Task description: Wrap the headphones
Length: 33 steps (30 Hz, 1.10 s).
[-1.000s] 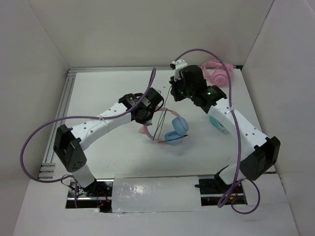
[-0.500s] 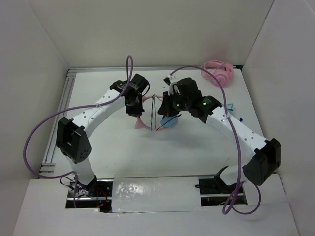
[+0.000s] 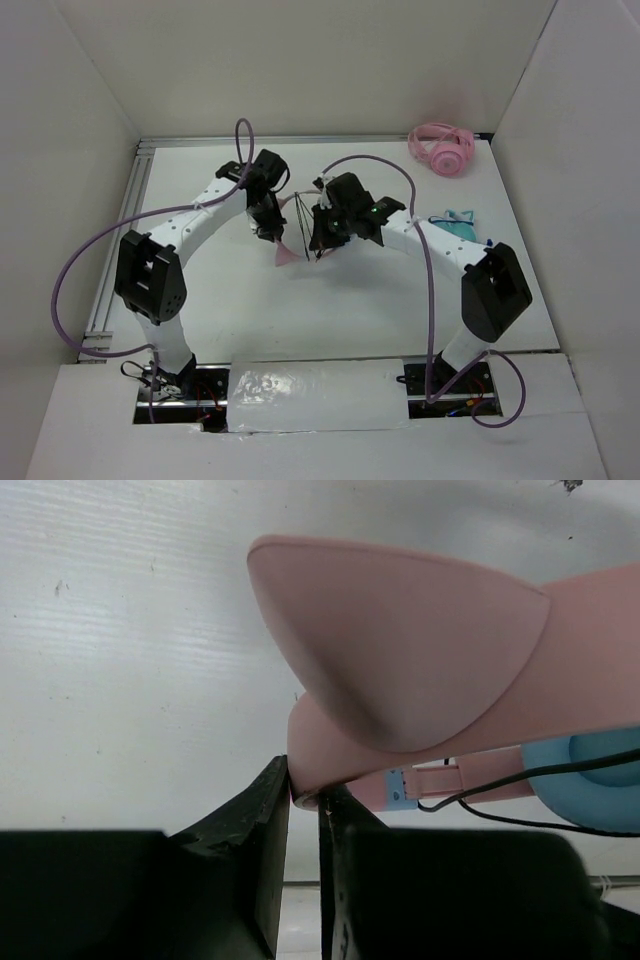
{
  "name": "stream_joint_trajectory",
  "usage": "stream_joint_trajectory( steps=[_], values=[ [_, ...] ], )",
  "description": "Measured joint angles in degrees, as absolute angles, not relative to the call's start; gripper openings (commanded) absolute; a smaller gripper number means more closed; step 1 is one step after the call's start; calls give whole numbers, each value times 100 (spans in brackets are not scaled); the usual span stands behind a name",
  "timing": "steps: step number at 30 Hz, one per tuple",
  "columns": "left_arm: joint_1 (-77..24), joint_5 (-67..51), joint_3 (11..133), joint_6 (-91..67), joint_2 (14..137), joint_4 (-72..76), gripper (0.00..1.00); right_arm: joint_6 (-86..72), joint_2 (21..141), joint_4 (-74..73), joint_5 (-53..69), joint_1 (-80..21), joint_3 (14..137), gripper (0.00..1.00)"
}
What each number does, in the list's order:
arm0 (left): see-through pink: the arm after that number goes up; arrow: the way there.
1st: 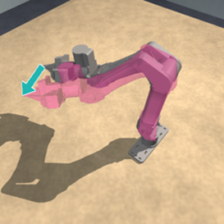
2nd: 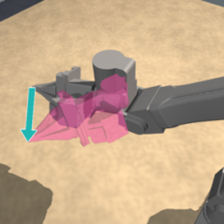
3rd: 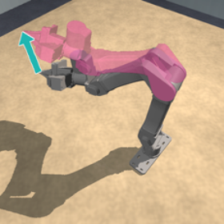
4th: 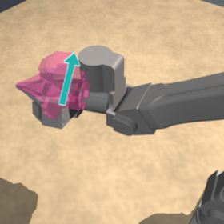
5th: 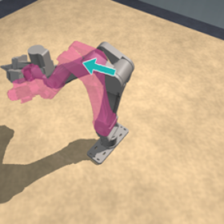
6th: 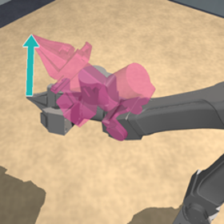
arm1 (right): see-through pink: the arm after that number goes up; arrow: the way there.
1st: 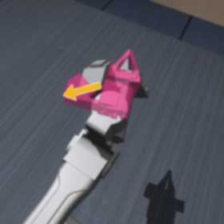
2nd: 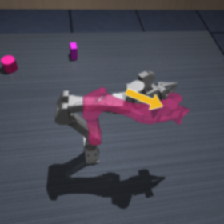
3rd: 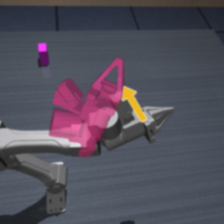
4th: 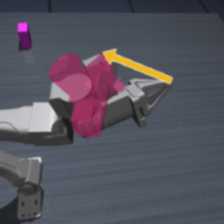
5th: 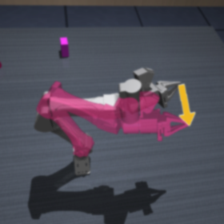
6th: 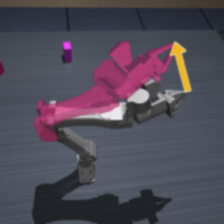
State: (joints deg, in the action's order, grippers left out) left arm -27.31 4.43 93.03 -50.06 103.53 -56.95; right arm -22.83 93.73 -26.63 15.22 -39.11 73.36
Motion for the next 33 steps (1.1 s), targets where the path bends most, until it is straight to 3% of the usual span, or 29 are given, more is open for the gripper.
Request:
stream_joint_trajectory(
  steps=[13, 17, 20, 22, 24, 26, 30, 33],
  values=[
    [-2491, -244, 8663, -5275, 10232, -5280, 0, -2703, 9985, -2613, 810, -3913, 7181, 0],
    [-2399, -401, 8619, -5371, 10232, -5221, 0, -2766, 10151, -2604, 799, -3913, 7273, 15],
    [-2327, -482, 8586, -5481, 10245, -5166, 0, -2788, 10261, -2585, 814, -3913, 7332, 19],
    [-2303, -499, 8586, -5555, 10283, -5157, 0, -2786, 10304, -2582, 816, -3913, 7371, 18],
    [-2285, -532, 8586, -5594, 10361, -5137, 0, -2773, 10348, -2635, 786, -3920, 7428, 9],
    [-2268, -556, 8586, -5599, 10455, -5107, 0, -2773, 10403, -2711, 705, -3927, 7485, 7],
    [-2235, -631, 8586, -5601, 10685, -5039, 0, -2764, 10632, -2915, 510, -3948, 7644, 10],
    [-2224, -666, 8586, -5601, 10785, -5026, 0, -2766, 10772, -3009, 469, -3953, 7708, 17]
  ],
)
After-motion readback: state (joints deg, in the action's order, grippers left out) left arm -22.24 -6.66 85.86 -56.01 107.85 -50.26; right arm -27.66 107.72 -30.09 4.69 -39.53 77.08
